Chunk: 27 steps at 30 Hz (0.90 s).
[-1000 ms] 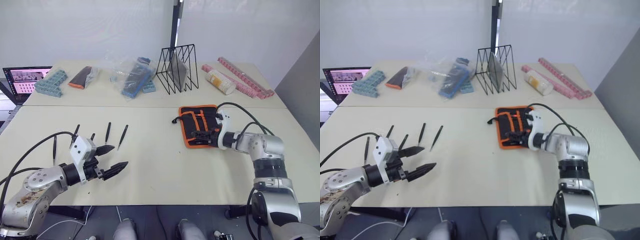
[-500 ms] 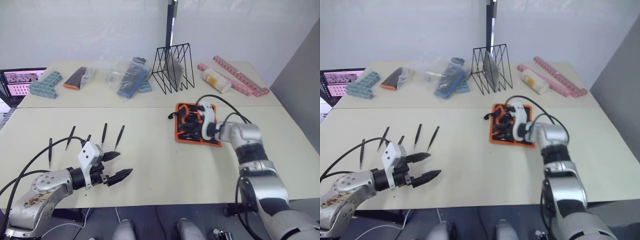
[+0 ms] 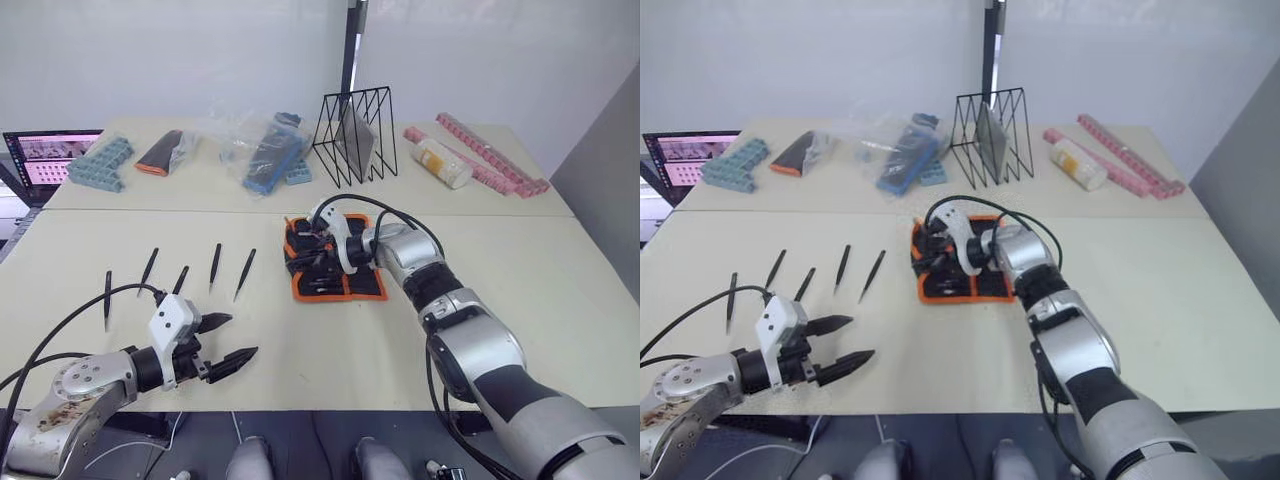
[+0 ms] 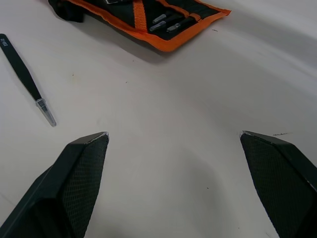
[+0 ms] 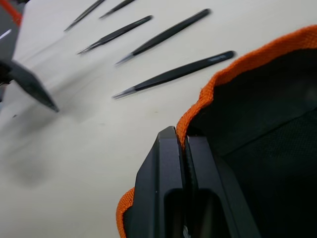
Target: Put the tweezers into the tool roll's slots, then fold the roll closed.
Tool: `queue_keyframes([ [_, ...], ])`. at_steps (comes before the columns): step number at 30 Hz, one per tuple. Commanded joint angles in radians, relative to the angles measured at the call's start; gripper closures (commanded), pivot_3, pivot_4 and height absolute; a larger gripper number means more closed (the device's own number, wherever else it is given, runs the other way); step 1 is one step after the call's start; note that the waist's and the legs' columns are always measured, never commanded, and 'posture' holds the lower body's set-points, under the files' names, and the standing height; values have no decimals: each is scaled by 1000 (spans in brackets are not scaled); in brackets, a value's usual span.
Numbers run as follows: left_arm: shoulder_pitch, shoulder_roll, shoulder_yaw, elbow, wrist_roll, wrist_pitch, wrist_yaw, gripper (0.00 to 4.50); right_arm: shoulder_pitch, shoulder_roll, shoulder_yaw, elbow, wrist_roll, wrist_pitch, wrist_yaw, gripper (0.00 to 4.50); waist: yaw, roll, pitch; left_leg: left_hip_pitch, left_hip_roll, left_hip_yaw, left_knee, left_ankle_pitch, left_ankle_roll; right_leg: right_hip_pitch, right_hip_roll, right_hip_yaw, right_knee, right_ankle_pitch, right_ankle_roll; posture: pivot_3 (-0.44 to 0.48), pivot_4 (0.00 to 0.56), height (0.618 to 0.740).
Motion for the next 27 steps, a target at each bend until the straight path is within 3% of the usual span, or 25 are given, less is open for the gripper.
queue_keyframes([
  [1,3,13,33,-33,2,-26,-7,0,64,-69,60,-206,-4,44,109,4490,3,0,0,0,0,0,0,0,0,0,0,0,0,0,0,0,150,713],
  [11,-71,29,3,21,-1,-27,-58,0,200,-270,183,-548,-48,85,203,4490,7,0,0,0,0,-1,0,0,0,0,0,-1,0,0,0,0,150,713],
  [17,-152,31,-34,60,-14,-39,-115,0,254,-379,246,-681,-118,-12,214,4490,13,0,0,-1,0,-1,1,0,0,0,0,-1,0,0,0,0,150,713],
  [24,-266,67,-98,140,30,-63,-194,0,329,-407,228,-827,-119,34,154,4490,21,0,0,-1,0,-1,1,0,0,0,0,-1,-1,0,0,0,150,713],
  [27,-348,101,-151,223,109,-130,-237,0,370,-406,218,-878,-107,78,119,4490,22,0,0,-1,0,-1,1,0,0,0,0,-1,-2,0,0,0,150,713],
])
